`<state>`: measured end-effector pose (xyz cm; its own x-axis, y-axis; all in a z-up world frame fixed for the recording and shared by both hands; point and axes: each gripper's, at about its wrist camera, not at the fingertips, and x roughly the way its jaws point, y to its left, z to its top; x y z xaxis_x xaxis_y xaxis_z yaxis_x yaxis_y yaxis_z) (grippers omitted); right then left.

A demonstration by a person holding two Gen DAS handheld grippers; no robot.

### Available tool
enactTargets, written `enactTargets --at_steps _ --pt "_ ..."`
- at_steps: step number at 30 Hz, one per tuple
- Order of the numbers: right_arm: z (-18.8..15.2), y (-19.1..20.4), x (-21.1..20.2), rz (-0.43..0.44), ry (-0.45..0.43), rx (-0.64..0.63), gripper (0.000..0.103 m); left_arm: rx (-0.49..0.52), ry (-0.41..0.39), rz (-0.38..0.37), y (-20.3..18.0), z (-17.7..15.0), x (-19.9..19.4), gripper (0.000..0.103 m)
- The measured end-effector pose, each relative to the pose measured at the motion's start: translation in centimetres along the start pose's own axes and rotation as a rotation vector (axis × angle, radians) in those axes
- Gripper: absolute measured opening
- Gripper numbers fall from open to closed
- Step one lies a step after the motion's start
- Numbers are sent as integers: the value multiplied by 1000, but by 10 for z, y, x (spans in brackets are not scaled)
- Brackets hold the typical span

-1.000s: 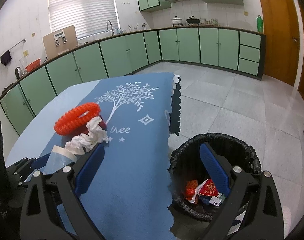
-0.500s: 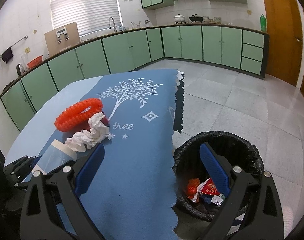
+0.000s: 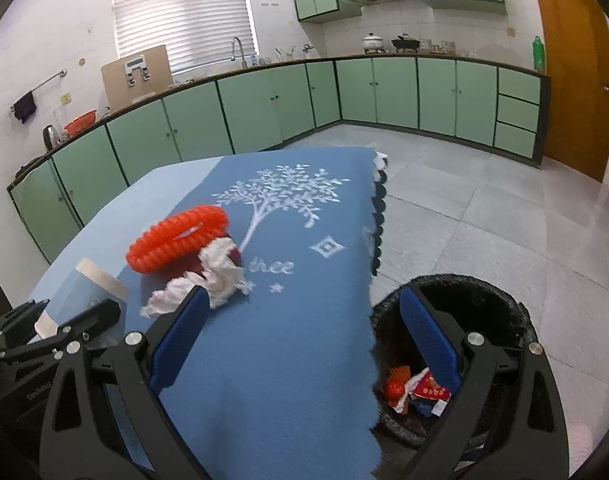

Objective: Collect trash
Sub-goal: 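Grasp the white tissue with the right gripper while the left gripper holds the cup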

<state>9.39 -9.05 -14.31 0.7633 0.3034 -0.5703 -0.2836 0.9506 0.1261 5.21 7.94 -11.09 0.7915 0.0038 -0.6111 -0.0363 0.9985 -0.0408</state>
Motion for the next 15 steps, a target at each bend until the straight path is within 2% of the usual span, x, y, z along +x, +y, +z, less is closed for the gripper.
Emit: enactTargets --at_steps 10,15 --pt "11 39 30 39 18 -56 93 -37 -21 91 35 8 4 52" --pt "14 46 46 47 57 -74 83 -57 -20 99 45 13 10 52"
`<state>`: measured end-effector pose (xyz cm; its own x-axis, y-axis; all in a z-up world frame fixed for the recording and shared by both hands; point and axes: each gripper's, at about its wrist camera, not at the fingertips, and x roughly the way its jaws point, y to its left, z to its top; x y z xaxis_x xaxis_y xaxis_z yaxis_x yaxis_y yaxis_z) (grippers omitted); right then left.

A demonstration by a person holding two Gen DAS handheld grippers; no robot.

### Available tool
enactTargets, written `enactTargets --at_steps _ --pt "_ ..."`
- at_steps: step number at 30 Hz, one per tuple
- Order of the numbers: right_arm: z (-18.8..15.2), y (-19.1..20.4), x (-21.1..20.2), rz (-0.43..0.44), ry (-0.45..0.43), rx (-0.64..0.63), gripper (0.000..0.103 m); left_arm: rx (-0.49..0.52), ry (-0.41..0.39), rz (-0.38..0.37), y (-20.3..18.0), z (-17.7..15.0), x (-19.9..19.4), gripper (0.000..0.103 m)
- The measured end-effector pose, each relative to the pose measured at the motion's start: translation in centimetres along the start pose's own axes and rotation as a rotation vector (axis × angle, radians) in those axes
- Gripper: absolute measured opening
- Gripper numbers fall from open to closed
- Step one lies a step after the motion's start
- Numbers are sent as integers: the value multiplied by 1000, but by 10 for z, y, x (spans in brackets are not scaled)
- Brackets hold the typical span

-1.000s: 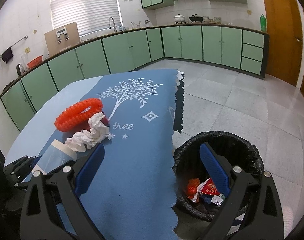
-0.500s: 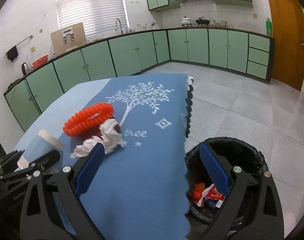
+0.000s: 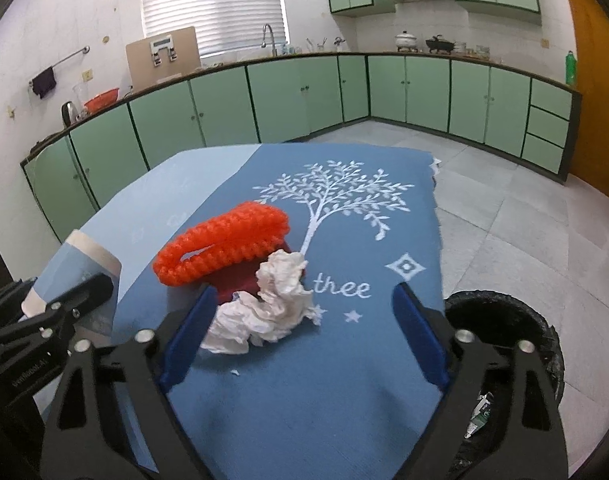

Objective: Collect trash
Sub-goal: 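Grasp the white tissue with the right gripper while the left gripper holds the cup, then carry the cup and tissue over the black bin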

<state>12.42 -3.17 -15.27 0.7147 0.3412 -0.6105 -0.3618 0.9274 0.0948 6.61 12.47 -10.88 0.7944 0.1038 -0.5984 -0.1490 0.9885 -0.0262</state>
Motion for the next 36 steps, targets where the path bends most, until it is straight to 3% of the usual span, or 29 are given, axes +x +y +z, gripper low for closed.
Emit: enactTargets --at_steps 5,9,12,15,36 --pt "3 -1 11 4 31 -3 76 -4 5 5 2 5 7 52" --pt "3 2 21 25 69 -10 62 -12 8 6 3 7 11 52" --pt "3 3 28 53 102 -14 36 -17 8 5 4 10 14 52" --pt "1 4 28 80 117 -17 18 -16 8 6 4 10 14 52" --pt "25 -36 -54 61 -31 39 14 21 -47 -56 -30 27 -17 52"
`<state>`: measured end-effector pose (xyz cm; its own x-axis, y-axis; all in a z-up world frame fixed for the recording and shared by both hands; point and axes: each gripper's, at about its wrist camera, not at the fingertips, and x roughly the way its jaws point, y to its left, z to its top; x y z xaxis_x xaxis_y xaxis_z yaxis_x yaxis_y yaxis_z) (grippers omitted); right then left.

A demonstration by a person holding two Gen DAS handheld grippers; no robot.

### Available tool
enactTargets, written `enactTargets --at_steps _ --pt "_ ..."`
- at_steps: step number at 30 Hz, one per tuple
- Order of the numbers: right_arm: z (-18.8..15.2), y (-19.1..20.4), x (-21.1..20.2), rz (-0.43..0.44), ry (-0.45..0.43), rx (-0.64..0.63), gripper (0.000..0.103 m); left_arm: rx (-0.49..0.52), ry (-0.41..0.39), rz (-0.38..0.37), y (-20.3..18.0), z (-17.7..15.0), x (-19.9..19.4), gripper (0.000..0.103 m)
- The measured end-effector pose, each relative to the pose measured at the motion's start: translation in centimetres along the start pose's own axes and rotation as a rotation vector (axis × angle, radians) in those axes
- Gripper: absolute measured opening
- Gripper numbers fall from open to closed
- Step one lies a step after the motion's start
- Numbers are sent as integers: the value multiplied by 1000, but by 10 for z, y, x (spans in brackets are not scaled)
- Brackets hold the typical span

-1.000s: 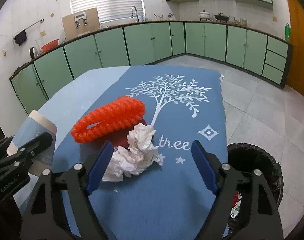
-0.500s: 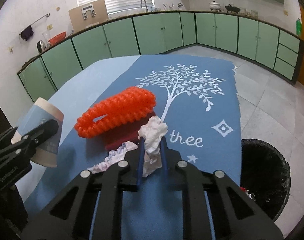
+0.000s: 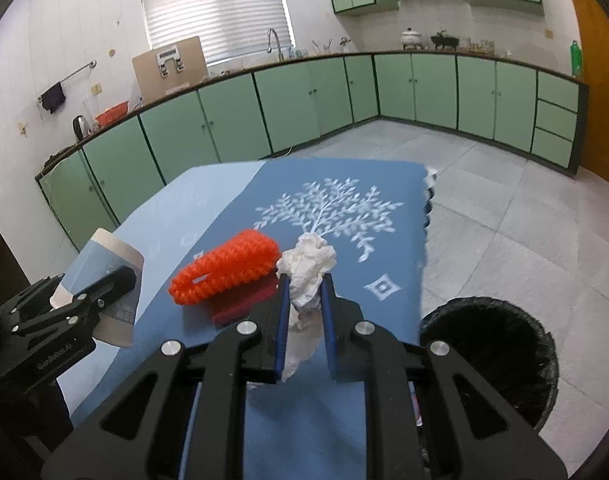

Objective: Collect trash
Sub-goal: 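Carry the cup and tissue over the black bin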

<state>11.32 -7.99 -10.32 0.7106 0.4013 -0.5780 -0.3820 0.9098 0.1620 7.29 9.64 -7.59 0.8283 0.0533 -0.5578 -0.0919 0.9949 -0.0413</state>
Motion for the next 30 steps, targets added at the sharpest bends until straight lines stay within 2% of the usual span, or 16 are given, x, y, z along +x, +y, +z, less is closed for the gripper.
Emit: enactTargets --at_steps 18,30 --pt "0 -66 -56 -143 -73 54 14 83 -42 -152 -75 20 1 53" --pt "-7 -129 -78 -268 -92 104 14 155 -44 -292 -150 33 26 54"
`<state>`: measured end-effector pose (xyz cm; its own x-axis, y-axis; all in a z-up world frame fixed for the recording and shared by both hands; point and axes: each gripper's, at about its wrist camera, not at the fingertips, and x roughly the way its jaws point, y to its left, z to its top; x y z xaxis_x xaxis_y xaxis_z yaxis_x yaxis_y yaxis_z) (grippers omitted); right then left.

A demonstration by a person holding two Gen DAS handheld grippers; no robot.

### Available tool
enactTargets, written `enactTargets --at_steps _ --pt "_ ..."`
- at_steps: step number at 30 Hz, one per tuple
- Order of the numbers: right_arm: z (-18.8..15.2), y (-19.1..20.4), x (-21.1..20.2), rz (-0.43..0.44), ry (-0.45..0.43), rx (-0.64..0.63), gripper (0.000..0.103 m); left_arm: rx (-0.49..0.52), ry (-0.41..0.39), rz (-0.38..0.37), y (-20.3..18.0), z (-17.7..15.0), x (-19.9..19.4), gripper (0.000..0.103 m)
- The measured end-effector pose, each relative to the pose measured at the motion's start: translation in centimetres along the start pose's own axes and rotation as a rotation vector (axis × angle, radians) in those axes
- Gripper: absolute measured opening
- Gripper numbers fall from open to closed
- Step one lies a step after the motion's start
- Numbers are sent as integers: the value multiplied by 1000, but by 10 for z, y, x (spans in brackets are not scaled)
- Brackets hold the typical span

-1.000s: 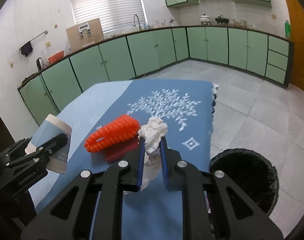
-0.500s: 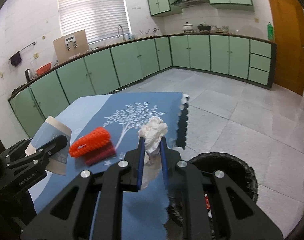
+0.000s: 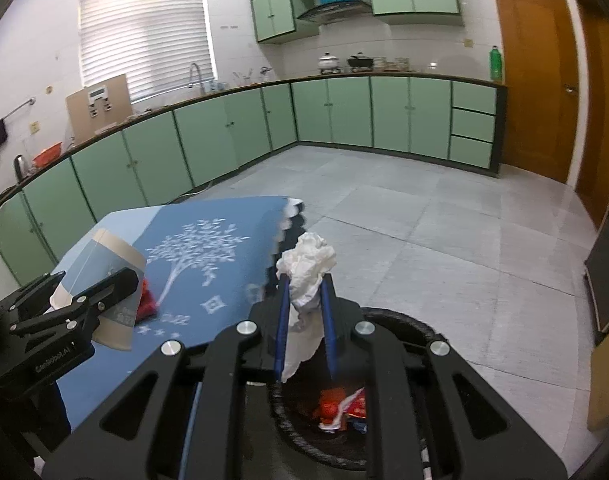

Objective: Collect trash
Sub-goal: 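Carry the cup and tissue over the black bin, then open both grippers over the bin to drop the cup and tissue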

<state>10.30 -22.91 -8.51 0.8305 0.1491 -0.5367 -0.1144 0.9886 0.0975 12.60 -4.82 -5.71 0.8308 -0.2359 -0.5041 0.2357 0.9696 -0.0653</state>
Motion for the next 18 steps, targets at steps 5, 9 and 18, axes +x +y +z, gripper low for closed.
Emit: enactTargets --at_steps 5,9,18 --pt "-3 -28 4 -45 -1 22 14 20 6 -41 -24 4 21 54" --pt "-8 -51 10 -81 5 42 14 41 18 -65 -44 6 43 55" --pt "-18 -93 42 -131 55 78 15 67 63 -105 -76 -2 88 55"
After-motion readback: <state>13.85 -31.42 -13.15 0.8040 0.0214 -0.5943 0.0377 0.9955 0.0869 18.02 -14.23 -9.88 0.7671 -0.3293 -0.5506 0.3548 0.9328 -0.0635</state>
